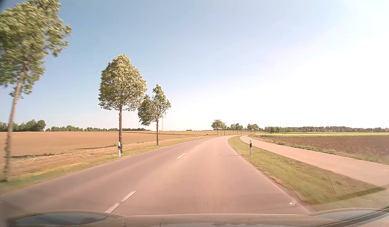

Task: Follow the waypoints while adhering to traffic rules and regulations

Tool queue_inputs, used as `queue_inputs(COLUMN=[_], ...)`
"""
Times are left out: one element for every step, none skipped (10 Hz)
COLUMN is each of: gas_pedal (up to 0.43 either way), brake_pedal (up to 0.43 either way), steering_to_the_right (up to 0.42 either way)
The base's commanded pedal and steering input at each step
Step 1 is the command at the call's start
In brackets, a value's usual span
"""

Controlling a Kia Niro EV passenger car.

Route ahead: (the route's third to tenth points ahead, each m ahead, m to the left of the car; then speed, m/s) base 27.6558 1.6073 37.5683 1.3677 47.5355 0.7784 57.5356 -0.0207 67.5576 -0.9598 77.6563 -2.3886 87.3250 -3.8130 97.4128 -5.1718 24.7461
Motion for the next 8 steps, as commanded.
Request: queue_inputs(gas_pedal=[0.287, 0.287, 0.287, 0.287, 0.287, 0.287, 0.287, 0.287], brake_pedal=[0.012, 0.012, 0.012, 0.012, 0.012, 0.012, 0.012, 0.012], steering_to_the_right=[0.017, 0.016, 0.015, 0.014, 0.014, 0.013, 0.013, 0.012])
